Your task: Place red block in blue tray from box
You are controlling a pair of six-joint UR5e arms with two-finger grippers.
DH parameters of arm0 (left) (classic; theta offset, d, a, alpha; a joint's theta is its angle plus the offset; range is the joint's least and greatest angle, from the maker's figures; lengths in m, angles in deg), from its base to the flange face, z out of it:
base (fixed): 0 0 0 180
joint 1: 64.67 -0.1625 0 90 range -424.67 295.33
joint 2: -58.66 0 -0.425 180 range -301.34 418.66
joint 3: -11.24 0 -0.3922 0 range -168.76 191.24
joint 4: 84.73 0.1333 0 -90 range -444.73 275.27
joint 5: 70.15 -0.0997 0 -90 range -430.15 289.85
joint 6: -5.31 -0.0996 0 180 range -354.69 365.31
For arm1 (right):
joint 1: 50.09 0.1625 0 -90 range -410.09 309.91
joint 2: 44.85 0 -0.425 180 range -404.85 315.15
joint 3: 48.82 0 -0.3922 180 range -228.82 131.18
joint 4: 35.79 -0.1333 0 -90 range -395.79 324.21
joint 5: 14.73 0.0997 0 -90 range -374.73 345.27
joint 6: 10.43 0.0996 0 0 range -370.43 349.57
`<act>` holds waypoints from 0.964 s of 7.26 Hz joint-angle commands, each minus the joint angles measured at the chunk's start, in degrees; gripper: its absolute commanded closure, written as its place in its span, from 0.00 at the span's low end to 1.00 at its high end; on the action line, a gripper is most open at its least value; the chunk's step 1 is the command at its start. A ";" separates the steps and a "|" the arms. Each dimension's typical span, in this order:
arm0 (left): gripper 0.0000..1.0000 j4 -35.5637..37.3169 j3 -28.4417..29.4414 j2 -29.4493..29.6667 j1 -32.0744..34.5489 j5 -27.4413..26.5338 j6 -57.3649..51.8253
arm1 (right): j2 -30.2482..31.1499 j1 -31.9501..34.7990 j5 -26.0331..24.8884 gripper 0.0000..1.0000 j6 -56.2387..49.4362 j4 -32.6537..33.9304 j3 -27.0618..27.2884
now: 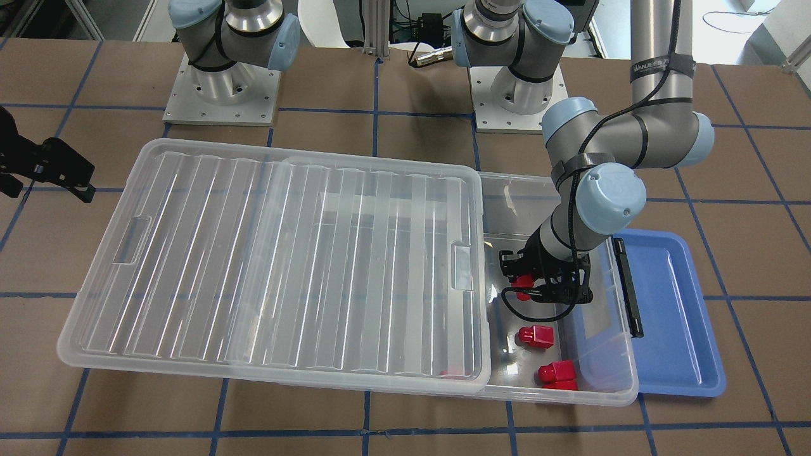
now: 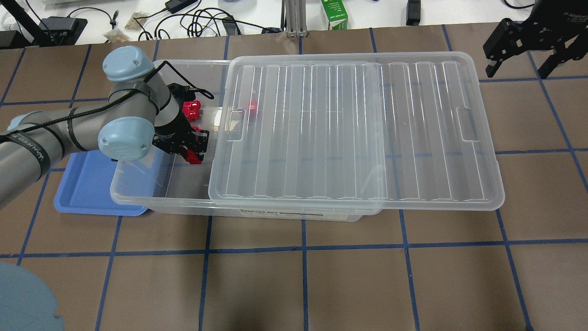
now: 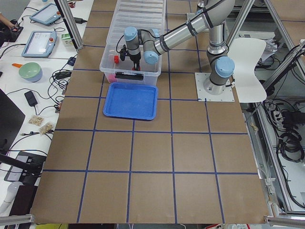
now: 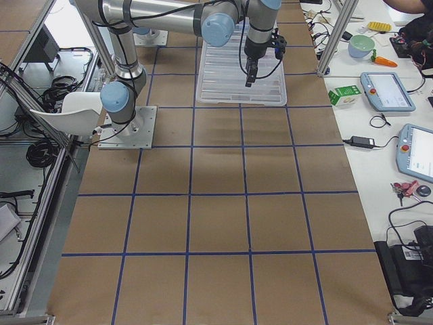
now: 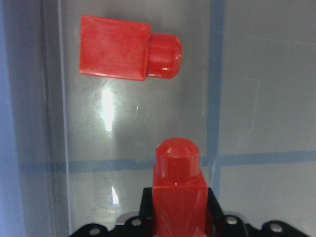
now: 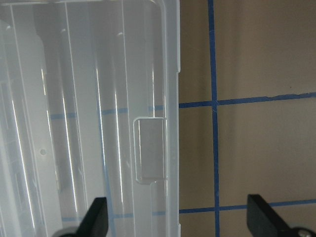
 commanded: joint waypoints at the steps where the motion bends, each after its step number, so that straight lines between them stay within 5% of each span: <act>1: 1.00 -16.22 9.17 -5.44 0.06 -0.10 0.15 | 0.00 0.00 0.08 0.00 0.00 0.00 0.00; 3: 1.00 -28.28 18.41 -7.48 -0.46 -0.89 -0.11 | 0.00 0.00 -0.01 0.00 0.00 0.00 0.00; 7: 1.00 -28.97 21.62 -5.66 -19.59 -0.36 -17.73 | -1.14 -0.35 -0.27 0.00 -0.61 0.70 0.44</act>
